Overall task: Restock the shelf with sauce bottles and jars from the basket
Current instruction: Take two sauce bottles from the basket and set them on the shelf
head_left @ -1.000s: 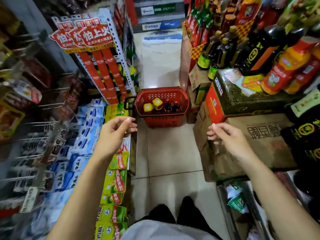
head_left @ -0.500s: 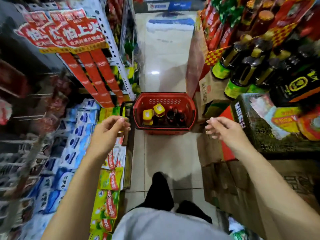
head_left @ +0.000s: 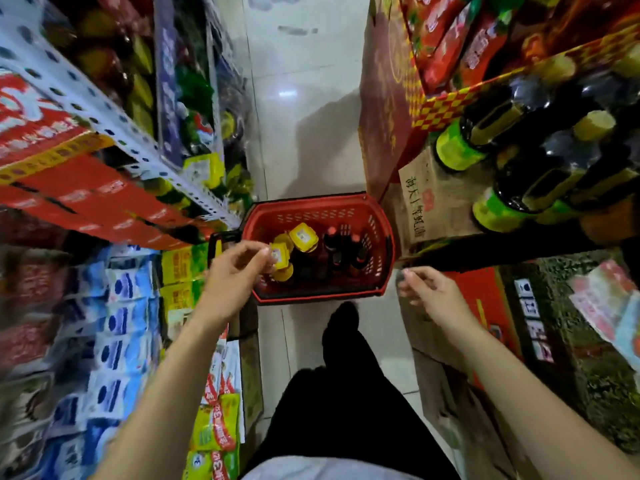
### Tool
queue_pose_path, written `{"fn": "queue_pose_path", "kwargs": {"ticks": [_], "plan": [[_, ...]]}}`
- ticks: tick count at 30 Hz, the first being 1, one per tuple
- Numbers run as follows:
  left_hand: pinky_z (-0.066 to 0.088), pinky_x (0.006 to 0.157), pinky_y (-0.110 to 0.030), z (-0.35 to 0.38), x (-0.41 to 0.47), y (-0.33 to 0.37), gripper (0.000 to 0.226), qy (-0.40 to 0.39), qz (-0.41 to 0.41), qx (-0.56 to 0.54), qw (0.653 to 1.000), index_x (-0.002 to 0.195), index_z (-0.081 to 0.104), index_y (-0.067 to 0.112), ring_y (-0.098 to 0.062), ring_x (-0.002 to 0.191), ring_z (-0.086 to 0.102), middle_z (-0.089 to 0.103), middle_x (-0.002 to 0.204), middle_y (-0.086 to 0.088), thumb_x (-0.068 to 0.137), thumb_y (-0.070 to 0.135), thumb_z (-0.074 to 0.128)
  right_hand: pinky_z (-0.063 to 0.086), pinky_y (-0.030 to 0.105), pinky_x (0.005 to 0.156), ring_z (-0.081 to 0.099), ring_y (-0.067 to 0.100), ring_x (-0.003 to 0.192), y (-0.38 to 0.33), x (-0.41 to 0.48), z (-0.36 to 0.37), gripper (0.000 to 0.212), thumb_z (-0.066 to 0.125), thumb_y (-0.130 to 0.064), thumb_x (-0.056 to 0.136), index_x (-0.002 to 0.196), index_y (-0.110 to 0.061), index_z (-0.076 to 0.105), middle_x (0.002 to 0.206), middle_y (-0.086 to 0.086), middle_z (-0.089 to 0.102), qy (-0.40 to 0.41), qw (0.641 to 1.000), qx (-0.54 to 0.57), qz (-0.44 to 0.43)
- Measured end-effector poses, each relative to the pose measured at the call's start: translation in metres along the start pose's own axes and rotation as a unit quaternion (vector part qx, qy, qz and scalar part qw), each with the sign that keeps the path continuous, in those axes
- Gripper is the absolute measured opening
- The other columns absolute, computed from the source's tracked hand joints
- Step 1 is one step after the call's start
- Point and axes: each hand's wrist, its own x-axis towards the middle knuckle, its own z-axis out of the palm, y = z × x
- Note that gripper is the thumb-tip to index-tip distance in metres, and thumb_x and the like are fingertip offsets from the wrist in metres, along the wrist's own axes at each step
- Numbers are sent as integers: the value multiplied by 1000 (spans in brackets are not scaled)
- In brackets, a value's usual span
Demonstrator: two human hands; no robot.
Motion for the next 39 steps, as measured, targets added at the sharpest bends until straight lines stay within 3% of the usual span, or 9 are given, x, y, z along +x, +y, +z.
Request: {"fn": "queue_pose_path", "kwargs": {"ticks": [4, 6, 9, 11, 15, 18, 22, 30, 39], "plan": [[51, 68, -19, 36, 75, -49, 12, -15, -68, -10, 997, 80, 61, 19, -8, 68, 66, 67, 77, -3, 88, 12, 56, 48, 32, 75, 65, 15, 84, 29, 76, 17, 11, 56, -27, 90, 93, -17, 61, 87, 1, 66, 14, 997, 7, 74], [49, 63, -15, 58, 108, -84, 13, -39, -101, -4, 994, 79, 60, 19, -7, 65, 66, 65, 76, -2, 87, 9, 57, 45, 33, 75, 62, 22, 88, 47, 108, 28, 4, 58, -28, 88, 87, -24, 60, 93, 6, 66, 17, 995, 7, 97], [45, 60, -9, 97, 160, -150, 6, -76, -149, 36, 985, 90, 61, 7, -5, 67, 62, 62, 76, -2, 84, 7, 61, 45, 13, 66, 58, 17, 82, 84, 165, 49, 2, 61, -22, 87, 86, -23, 59, 94, 8, 62, 45, 994, 8, 102], [45, 62, -7, 124, 195, -198, 23, -95, -161, 57, 981, 102, 57, -1, -12, 76, 59, 60, 87, -10, 80, 3, 65, 50, 16, 72, 59, 21, 86, 119, 208, 62, 10, 63, -12, 85, 88, -18, 57, 91, 8, 61, 76, 991, 31, 110], [42, 83, -23, 172, 248, -292, 49, -131, -150, 132, 971, 117, 52, 0, -19, 101, 53, 57, 111, -12, 73, 8, 73, 43, 48, 100, 52, 28, 116, 193, 285, 93, 47, 70, -15, 79, 120, -17, 48, 123, 12, 55, 56, 985, 38, 157], [32, 101, -25, 195, 272, -347, 74, -178, -90, 189, 962, 130, 43, 4, -23, 123, 45, 49, 131, -13, 67, 16, 80, 40, 45, 104, 48, 20, 121, 236, 326, 113, 68, 74, -12, 73, 131, -17, 40, 135, 10, 50, 84, 985, 29, 151], [33, 109, -37, 225, 289, -399, 84, -165, -81, 162, 970, 135, 37, 4, -24, 127, 44, 46, 138, -13, 64, 12, 81, 38, 38, 105, 47, 21, 124, 276, 366, 136, 67, 74, -19, 74, 133, -12, 42, 134, 7, 51, 102, 983, -19, 149], [34, 109, -38, 242, 315, -428, 51, -200, 3, 196, 960, 118, 58, 7, -27, 131, 41, 42, 142, -14, 70, 5, 74, 42, 42, 99, 54, 24, 115, 286, 396, 143, 45, 70, -22, 78, 120, -9, 57, 122, 9, 60, 96, 988, -73, 95], [29, 113, -42, 229, 300, -393, 52, -237, -83, 136, 958, 116, 57, 13, -22, 136, 31, 32, 145, 2, 69, -3, 72, 40, 25, 95, 54, 20, 112, 255, 353, 134, 41, 73, -13, 76, 115, -10, 60, 119, 7, 61, 119, 988, -67, 73]]}}
